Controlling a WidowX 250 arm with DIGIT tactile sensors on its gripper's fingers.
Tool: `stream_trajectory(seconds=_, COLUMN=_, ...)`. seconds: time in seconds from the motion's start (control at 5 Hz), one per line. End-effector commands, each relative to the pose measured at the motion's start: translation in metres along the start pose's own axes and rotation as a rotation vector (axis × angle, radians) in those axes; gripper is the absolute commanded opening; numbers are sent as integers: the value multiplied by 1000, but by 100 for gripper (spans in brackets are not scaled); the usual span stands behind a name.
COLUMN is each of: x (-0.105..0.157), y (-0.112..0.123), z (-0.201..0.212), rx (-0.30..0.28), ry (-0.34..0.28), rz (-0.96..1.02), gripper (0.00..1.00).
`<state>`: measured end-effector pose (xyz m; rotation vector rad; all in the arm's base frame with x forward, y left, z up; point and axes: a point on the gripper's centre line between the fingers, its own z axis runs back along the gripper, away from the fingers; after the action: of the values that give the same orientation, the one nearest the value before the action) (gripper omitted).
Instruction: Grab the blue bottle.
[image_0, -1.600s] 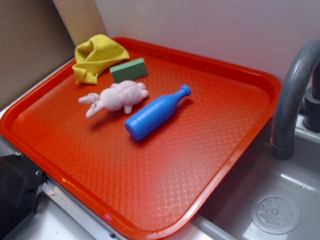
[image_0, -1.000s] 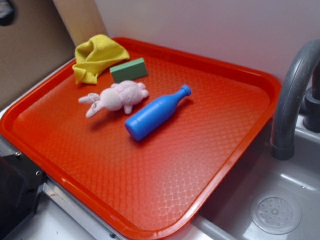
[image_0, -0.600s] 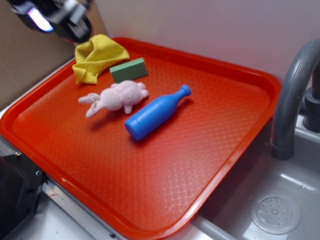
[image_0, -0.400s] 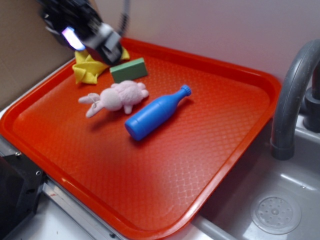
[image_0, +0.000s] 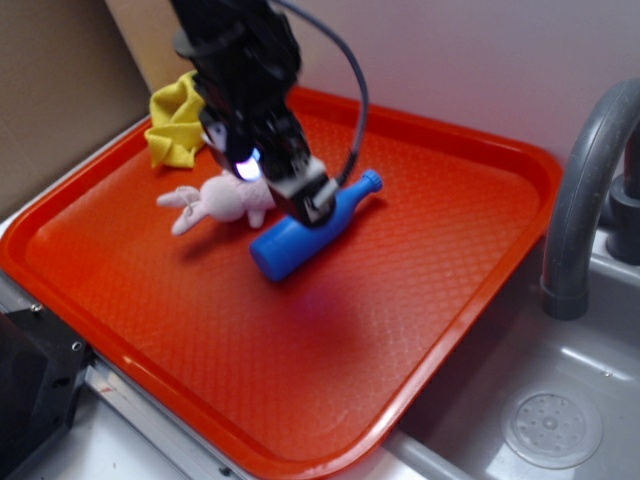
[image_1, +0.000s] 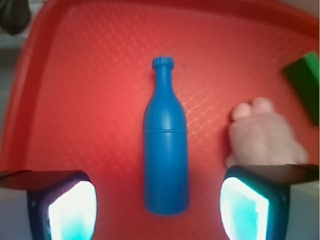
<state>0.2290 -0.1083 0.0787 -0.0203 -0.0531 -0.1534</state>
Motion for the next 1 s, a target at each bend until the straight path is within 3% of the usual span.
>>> stream_trajectory(seconds=0.0, x=-12, y=-4, z=-44, rx=19, ry=84, rz=-47, gripper=100)
stream_trajectory(seconds=0.2, x=-13, y=-5, z=-57, rx=45, ry=106, rz=-66, gripper=100)
stream_trajectory(seconds=0.4, x=-14, y=-3, z=-57, rx=70, ry=108, rz=-49, gripper=0)
stream_trajectory(seconds=0.6, x=-11, y=4, z=-43, rx=70, ry=105, rz=-36, gripper=0)
stream_trajectory(seconds=0.8, x=-3, y=18, z=6, rx=124, ry=74, rz=20, gripper=0)
